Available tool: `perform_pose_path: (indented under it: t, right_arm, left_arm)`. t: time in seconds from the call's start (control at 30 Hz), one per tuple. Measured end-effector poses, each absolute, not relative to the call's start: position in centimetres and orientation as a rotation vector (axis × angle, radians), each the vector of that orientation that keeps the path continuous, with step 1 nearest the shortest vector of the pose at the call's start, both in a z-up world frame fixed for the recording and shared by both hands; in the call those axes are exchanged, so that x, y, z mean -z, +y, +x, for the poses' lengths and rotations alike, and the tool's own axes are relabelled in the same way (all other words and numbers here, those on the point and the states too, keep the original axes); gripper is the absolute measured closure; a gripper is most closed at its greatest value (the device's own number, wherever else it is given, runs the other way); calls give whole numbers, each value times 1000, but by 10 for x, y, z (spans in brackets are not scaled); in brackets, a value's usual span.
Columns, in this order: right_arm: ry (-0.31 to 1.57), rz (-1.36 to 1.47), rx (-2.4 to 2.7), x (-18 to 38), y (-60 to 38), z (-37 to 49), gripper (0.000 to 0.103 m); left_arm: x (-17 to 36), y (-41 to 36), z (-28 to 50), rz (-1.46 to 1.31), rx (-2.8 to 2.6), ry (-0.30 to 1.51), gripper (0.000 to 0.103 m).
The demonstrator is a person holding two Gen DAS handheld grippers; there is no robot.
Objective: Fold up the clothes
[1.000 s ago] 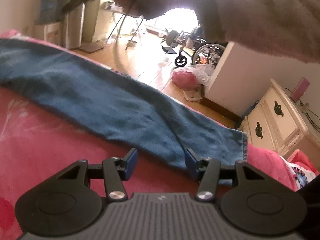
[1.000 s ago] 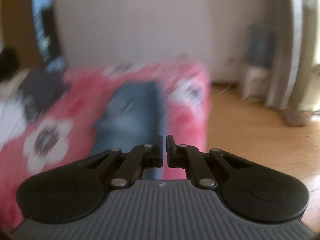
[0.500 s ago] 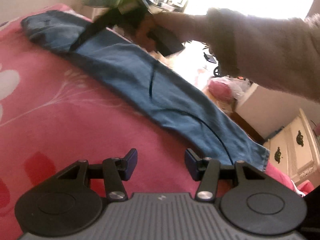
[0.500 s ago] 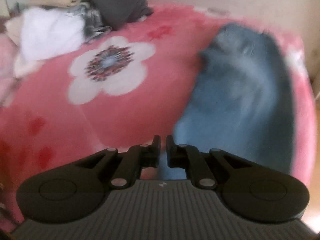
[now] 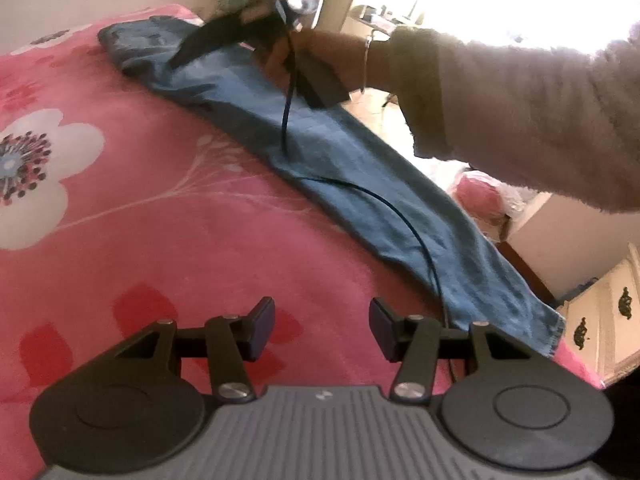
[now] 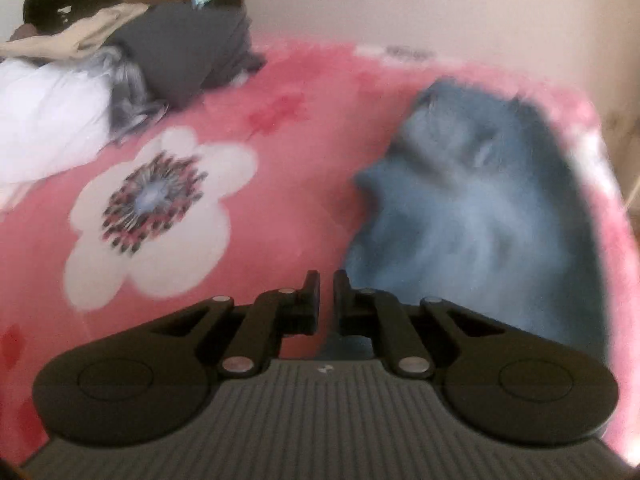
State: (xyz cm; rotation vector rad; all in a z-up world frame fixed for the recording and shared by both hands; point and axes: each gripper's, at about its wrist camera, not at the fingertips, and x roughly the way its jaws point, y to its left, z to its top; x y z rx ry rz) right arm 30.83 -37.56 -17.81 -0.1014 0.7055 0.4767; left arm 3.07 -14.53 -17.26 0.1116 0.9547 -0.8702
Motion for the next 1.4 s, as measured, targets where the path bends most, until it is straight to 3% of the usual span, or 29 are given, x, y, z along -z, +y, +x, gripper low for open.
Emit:
perform_pose_path:
  t: [0.1,0.2,0.4,0.53,0.63,1.03,1.17,1.4]
  right_arm:
    - [673,102,-258,176,-420,334,95]
    - [811,271,-227,203,-443,347,94]
    - [836,242,-533,195,-428,258,96]
    - [832,371,-350,198,-468,235,93]
    - [938,336,-361,222,-465,202,94]
    - [916,125,-336,193,-426,137,94]
    - [999,36,-271,217,-423,137,94]
    - [1092,65,-274,213,-445,9,94]
  left_arm:
    - [174,-146,32,123,850,951,51]
    - [175,-144,37,122,832,949,51]
    - [178,-133,55,80,782,961,51]
    - [174,-138,63,76,785,924,51]
    - [170,-146,67,55,805,888,51]
    - [177,-174,71,33,864,863,51]
    - [178,-179,66,41,884,857,51]
    - [188,-180,57,70,940,891,50]
